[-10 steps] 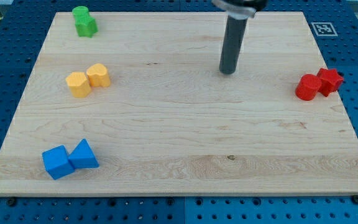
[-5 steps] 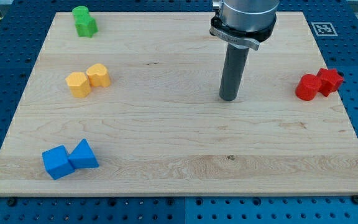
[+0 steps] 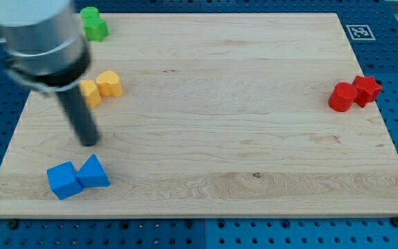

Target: Push the triangle to the center of the board

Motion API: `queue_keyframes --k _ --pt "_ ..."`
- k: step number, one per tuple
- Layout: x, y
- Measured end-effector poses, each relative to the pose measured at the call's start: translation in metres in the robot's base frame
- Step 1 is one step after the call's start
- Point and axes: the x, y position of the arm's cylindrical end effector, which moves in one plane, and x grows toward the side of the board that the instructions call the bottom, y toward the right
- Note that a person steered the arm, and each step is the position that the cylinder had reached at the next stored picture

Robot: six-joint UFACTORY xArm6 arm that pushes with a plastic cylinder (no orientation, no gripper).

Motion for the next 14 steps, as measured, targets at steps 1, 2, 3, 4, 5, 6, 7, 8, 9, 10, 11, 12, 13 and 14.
queue_keyframes --k 1,2,3,4,5,6,7,8,9,10,11,12,13,14 --pt "0.049 -0.060" --pt "0.101 -0.048" --pt "0.095 -0.021" --pt "0.089 -0.031" --pt "0.089 -0.010" --pt "0.089 0.005" --pt "0.089 0.005" --pt "0.084 0.012" --pt "0.070 0.020" --pt "0.061 0.021" --pt "0.059 0.049" --pt "0.056 0.069" --pt "0.055 0.093" --pt "0.044 0.111"
